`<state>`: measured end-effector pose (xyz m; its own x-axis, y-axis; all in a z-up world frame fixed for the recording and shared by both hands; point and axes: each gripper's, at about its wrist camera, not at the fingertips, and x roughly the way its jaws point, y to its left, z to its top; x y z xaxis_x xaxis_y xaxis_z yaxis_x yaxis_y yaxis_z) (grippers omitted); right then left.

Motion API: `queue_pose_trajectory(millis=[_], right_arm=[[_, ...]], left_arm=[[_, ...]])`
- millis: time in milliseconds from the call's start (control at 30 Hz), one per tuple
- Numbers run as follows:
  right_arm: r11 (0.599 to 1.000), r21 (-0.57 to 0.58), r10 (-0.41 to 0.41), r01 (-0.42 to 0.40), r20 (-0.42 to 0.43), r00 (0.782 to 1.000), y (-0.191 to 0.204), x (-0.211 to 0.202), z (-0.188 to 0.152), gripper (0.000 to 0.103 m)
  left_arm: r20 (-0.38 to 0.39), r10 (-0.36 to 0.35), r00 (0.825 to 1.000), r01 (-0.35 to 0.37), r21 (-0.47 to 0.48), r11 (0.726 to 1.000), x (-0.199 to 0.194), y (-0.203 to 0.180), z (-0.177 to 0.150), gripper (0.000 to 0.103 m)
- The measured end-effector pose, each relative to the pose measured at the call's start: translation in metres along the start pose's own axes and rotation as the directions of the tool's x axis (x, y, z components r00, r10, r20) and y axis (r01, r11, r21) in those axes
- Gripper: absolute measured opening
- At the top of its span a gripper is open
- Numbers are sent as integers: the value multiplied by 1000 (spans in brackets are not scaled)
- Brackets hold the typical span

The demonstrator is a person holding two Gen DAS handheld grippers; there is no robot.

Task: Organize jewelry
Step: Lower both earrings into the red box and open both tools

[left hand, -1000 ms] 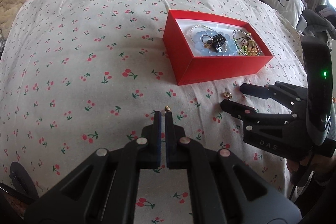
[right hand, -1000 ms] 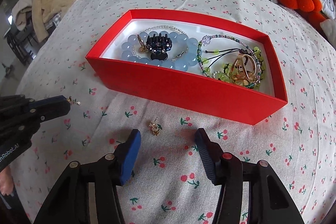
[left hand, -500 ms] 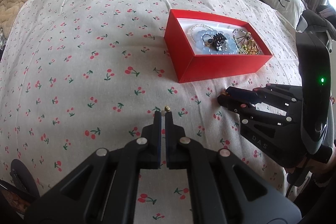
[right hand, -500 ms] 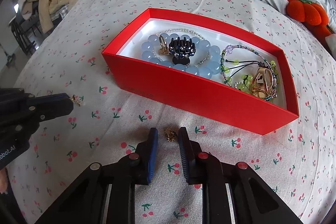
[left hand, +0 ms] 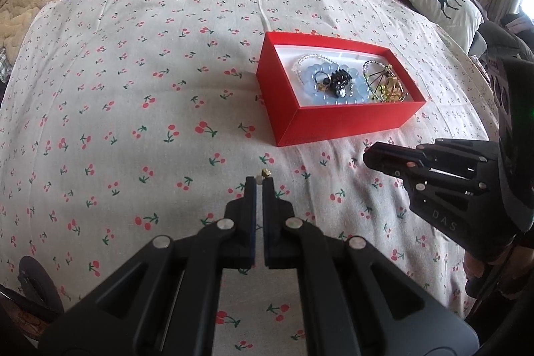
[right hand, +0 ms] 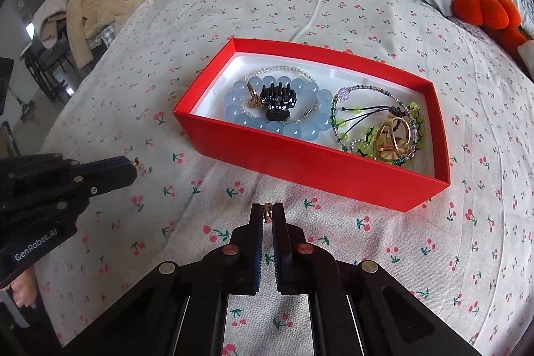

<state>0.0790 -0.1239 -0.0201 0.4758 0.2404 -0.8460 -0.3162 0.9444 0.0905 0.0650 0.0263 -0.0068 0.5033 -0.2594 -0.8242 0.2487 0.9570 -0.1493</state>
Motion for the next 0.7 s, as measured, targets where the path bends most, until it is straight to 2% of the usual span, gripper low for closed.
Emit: queue_pose_trajectory(millis=[333,567,700], right_arm=[[995,88,28,-39,128,991,-27,-44,28,6],[990,134,9,-32,167,986,-45,-46,42,6],[991,128,14,-39,184,983,-49,-45,44,7]], left_arm=[[88,-56,995,57,-11,998,-16,-19,38,4],[109,-92,990,93,-10,996,0,-35,59,4],[109,-76,991,76,3,997,12,-42,63,5]])
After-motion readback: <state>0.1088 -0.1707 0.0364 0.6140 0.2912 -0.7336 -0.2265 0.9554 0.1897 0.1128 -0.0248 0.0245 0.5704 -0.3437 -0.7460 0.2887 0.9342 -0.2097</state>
